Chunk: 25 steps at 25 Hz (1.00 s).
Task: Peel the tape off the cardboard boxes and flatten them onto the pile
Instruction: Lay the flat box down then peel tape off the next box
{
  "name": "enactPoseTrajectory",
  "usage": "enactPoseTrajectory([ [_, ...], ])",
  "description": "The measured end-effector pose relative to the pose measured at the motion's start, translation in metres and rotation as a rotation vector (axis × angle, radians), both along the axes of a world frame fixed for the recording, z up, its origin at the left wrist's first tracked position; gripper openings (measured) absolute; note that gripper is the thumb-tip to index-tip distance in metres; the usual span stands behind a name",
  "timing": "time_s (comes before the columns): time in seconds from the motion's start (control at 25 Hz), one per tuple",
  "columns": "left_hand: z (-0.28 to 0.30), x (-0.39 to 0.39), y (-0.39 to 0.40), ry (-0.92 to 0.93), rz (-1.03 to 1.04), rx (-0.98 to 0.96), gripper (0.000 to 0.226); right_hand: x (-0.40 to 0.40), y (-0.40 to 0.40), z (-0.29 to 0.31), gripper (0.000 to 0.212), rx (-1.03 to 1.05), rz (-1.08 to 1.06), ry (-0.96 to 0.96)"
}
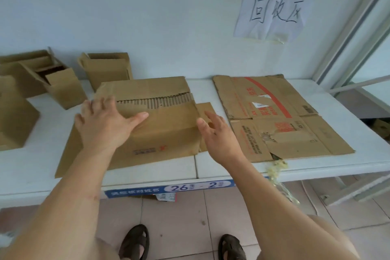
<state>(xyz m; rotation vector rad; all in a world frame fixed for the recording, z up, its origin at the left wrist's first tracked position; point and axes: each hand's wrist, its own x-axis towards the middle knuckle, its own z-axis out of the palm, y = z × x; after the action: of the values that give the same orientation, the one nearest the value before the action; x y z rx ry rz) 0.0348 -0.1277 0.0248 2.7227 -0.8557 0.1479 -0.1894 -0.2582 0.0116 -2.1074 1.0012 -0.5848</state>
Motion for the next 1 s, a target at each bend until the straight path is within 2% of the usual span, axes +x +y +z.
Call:
enactPoseTrajectory([
  [0.08,-0.003,0.022,0.021,0.233,0.061,-0.147,0.113,0.025,0.005,0.007,0.07,0.041,0.04,0.038],
  [0.16,-0.004,0.024,0.035,0.373,0.018,-0.359,0.105,0.043,0.006,0.008,0.073,0.115,0.043,0.02],
  [0.32,-0.004,-0.007,0.054,0.228,-0.157,-0.477,0.086,0.054,-0.019,0.009,0.079,0.276,-0.054,-0.086],
  [0.44,0.003,-0.025,0.068,0.326,-0.296,-0.699,0.074,0.053,-0.034,0.011,0.081,0.307,-0.167,-0.072],
  [0.52,0.007,-0.032,0.073,0.456,-0.429,-0.78,0.074,0.054,-0.034,0.008,0.086,0.231,-0.19,-0.009],
  [0.6,0.01,-0.042,0.072,0.673,-0.539,-0.737,0.068,0.056,-0.026,0.014,0.09,0.142,-0.201,-0.013],
  [0.64,0.01,-0.047,0.069,0.713,-0.585,-0.68,0.064,0.054,-0.019,0.02,0.092,0.116,-0.21,-0.028],
  [0.72,0.011,-0.058,0.059,0.624,-0.697,-0.602,0.069,0.045,-0.001,0.025,0.096,0.1,-0.172,-0.114],
  [0.8,0.015,-0.066,0.045,0.574,-0.83,-0.572,0.075,0.031,0.03,0.022,0.104,0.074,-0.001,-0.23],
  [0.84,0.019,-0.07,0.04,0.651,-0.904,-0.565,0.076,0.024,0.046,0.018,0.107,0.083,0.094,-0.283],
  [0.92,0.027,-0.074,0.031,0.991,-1.006,-0.543,0.08,0.012,0.063,0.004,0.108,0.131,0.213,-0.348],
  [0.96,0.03,-0.074,0.028,1.102,-1.01,-0.507,0.085,0.007,0.064,-0.007,0.11,0.114,0.242,-0.348],
  [1.0,0.033,-0.076,0.028,1.127,-0.992,-0.435,0.089,0.004,0.064,-0.017,0.111,0.067,0.256,-0.305],
])
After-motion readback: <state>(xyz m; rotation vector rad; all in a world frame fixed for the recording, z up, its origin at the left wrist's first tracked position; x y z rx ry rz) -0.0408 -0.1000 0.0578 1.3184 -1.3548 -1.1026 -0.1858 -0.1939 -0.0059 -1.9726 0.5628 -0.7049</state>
